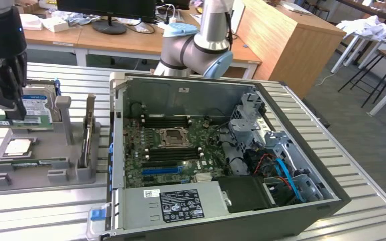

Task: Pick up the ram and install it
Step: 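Pick up the ram and move it above insertion slot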

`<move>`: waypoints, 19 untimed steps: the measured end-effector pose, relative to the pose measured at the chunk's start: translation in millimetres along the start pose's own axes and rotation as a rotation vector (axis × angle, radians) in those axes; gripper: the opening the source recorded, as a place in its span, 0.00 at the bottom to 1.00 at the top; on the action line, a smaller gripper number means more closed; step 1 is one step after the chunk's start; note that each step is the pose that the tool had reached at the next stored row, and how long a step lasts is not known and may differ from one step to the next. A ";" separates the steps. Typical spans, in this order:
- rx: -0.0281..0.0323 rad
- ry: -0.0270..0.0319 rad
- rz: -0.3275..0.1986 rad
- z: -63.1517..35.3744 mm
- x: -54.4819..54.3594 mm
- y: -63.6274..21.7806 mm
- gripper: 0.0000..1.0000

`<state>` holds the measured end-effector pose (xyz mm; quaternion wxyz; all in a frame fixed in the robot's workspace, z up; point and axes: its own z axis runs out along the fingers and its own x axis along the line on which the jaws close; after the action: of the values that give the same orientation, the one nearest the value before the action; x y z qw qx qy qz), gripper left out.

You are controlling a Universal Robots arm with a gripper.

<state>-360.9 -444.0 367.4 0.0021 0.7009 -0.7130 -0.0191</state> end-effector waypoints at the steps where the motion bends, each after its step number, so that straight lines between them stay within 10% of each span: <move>1: 0.0000 -0.0001 0.000 -2.5 0.0 0.1 0.11; 19: 0.0000 -0.0001 0.000 -37.8 -0.9 1.1 0.11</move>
<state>-360.9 -444.0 405.3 0.0020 0.7010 -0.7129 -0.0191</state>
